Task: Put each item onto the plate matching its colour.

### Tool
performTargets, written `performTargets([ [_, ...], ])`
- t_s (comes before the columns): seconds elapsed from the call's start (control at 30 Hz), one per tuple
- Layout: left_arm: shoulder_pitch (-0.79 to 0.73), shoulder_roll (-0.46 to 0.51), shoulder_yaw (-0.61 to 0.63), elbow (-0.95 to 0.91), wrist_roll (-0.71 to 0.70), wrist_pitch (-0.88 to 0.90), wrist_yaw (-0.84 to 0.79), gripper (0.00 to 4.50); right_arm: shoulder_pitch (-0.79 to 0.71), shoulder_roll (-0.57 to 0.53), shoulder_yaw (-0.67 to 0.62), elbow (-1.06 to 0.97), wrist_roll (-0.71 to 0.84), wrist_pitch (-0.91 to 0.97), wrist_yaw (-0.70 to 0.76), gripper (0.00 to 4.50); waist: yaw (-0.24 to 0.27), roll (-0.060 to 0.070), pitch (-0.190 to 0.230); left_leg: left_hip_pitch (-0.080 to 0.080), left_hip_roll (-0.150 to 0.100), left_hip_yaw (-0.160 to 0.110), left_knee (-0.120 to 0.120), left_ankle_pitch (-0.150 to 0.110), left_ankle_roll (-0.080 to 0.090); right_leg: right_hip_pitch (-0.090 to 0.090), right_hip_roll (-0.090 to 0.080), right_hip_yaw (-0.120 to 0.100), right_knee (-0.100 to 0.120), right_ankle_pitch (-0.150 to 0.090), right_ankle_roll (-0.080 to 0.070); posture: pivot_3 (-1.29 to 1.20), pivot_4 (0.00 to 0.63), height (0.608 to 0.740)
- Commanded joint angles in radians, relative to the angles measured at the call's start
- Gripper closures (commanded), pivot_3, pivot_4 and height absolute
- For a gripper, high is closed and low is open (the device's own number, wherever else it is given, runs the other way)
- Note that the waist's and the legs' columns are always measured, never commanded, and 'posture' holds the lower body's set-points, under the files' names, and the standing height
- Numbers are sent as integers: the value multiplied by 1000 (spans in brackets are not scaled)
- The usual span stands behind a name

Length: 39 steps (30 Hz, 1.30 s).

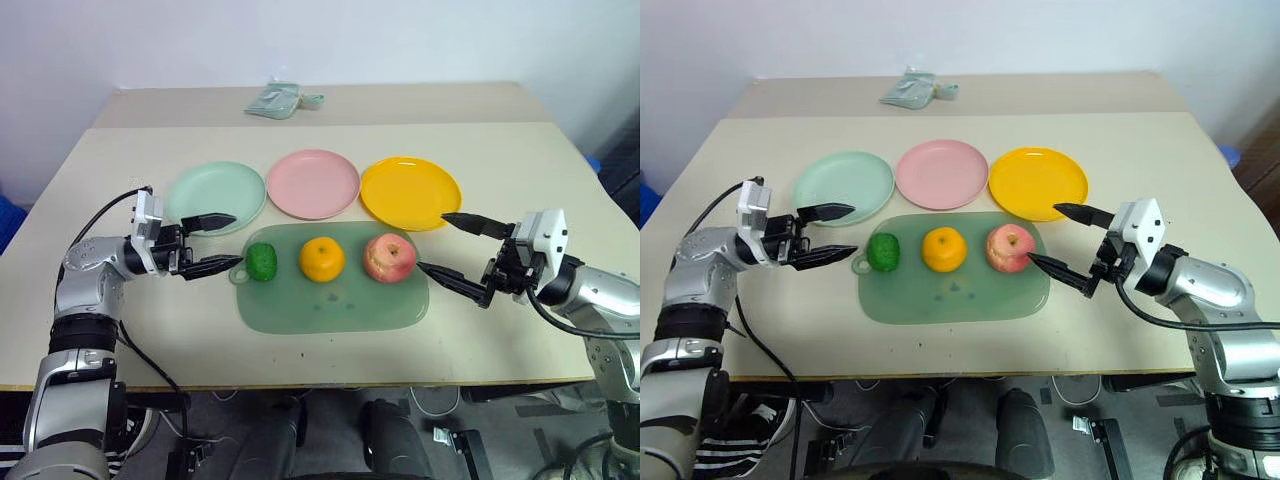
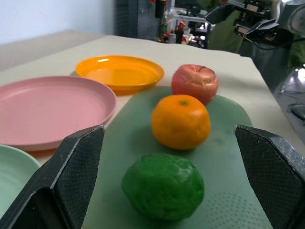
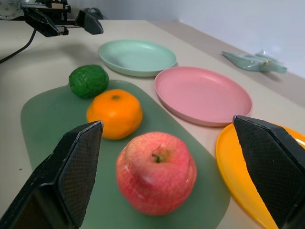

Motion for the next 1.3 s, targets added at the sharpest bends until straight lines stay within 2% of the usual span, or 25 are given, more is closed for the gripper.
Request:
performTargets([
  [0.03, -25, 12, 20, -4, -7, -11, 1, 0, -15, -2, -16, 4, -1, -32, 11, 34, 0, 0, 0, 0, 0, 0, 0, 0, 0, 0, 0, 0, 0, 0, 0, 0, 150, 740],
  [0.33, -36, 27, 23, -12, -2, -10, 5, 0, -22, 9, -16, 67, 5, -91, 60, 34, -2, 0, 0, 0, 0, 0, 0, 0, 0, -1, 0, 0, 0, 1, 1, 0, 150, 740],
  [0.7, -47, 16, 6, -7, 17, 2, 7, 0, -86, -2, -36, 42, 140, 18, 106, 34, -3, 0, 0, 0, 0, 0, 0, 0, 0, -1, 0, 0, 0, 1, 1, 0, 150, 740],
  [0.9, -4, 28, -3, -57, 48, -9, 29, 0, -170, 35, 52, 93, 72, -50, 158, 34, -4, 0, 0, 0, 0, 1, -1, 0, 0, -1, 0, 0, 0, 1, 1, 0, 150, 740],
  [1.03, 23, 31, -26, -130, 48, 44, 30, 0, -194, 41, 99, 75, 61, -38, 164, 34, -2, 0, 0, 0, 0, 1, -1, 0, 0, -1, 0, 0, 0, 1, 1, 0, 150, 740],
  [1.3, 15, -8, -93, -128, 129, -70, 72, 0, -204, 44, 124, 69, 46, -29, 158, 34, 0, 0, 0, 0, 0, 1, 0, 0, 0, -1, 0, 1, 0, 1, 1, 0, 150, 740],
])
